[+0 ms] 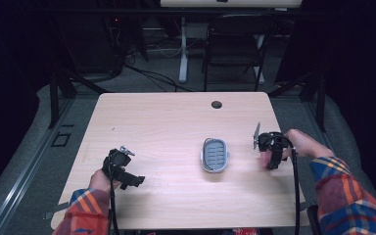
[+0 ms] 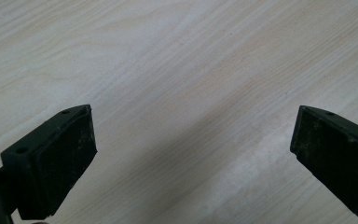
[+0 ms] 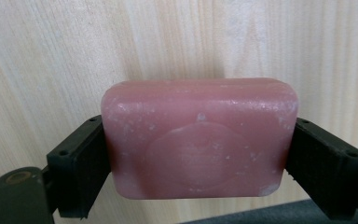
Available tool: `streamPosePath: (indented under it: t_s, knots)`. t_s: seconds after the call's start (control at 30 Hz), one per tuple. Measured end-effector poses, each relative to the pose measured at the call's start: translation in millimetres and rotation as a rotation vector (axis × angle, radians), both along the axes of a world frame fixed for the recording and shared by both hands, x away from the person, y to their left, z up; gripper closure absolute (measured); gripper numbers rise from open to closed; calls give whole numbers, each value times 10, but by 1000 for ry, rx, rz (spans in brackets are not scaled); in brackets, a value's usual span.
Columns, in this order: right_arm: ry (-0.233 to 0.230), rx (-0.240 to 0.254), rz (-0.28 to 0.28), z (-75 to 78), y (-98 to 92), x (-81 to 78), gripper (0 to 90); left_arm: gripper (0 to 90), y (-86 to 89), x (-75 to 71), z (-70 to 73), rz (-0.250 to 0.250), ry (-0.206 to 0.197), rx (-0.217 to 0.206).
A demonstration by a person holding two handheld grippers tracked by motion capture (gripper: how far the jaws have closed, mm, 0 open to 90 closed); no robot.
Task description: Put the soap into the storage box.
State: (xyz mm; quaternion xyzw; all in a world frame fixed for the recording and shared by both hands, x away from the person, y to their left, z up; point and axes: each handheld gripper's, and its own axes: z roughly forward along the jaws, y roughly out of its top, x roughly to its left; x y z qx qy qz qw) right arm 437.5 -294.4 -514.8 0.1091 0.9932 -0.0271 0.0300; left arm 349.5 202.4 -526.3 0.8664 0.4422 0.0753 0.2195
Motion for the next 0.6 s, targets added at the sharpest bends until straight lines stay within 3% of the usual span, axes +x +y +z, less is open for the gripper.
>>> streamPosePath:
  t_s: [0.6]
  knots:
    - [-25,14,21,307,171,-12,129,2,-12,4,-1,-6,-1,1]
